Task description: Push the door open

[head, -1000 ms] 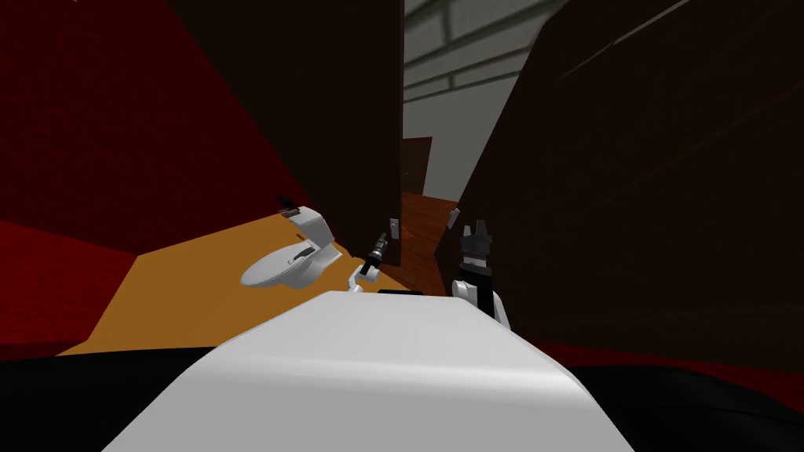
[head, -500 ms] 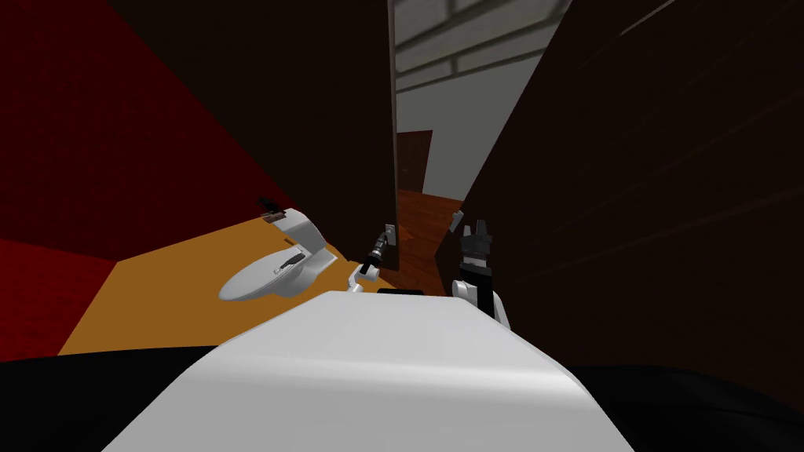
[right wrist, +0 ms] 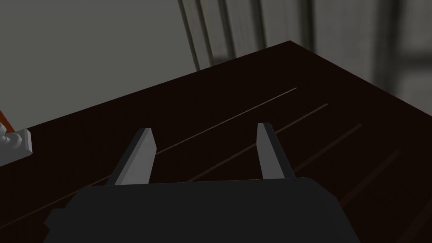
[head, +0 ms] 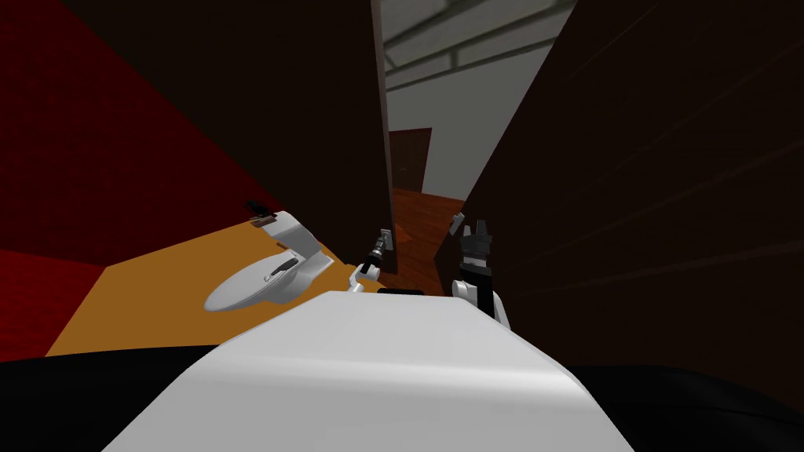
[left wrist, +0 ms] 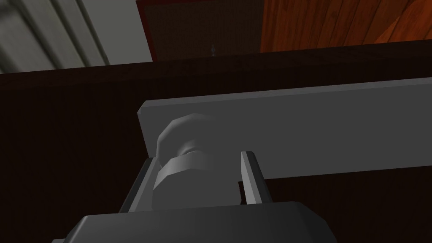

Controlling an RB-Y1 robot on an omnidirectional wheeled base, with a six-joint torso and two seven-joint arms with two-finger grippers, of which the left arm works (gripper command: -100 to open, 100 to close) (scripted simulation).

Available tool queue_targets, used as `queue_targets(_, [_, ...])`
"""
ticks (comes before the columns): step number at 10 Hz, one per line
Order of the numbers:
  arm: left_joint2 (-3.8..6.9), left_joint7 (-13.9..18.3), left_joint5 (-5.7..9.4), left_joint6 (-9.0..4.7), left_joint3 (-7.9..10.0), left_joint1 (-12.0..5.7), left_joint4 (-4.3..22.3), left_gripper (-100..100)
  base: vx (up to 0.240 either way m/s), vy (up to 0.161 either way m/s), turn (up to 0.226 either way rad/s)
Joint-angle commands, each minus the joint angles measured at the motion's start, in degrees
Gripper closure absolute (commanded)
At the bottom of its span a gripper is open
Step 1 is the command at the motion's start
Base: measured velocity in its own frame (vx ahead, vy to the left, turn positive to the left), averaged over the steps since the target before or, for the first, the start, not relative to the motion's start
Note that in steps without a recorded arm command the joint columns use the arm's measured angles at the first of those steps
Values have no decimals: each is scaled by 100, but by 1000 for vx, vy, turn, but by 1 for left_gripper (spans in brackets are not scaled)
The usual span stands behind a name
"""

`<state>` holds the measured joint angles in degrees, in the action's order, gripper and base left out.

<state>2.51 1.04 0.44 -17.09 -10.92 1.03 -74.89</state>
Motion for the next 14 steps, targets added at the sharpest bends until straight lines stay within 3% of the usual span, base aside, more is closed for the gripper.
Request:
queue_targets(1, [2, 1, 0, 3, 0, 4, 1, 100, -24, 9, -7])
queue_targets(5, [2, 1, 0, 3, 0, 4, 1, 100, -11, 3, -1])
queue_targets(6, [61, -110, 100, 8, -75, -9, 43, 100, 82, -14, 157])
queue_targets(9, [128, -271, 258, -3, -180, -45, 86, 100, 154, -45, 167])
queue_targets(14, [218, -673, 649, -30, -443, -137, 192, 100, 196, -38, 241])
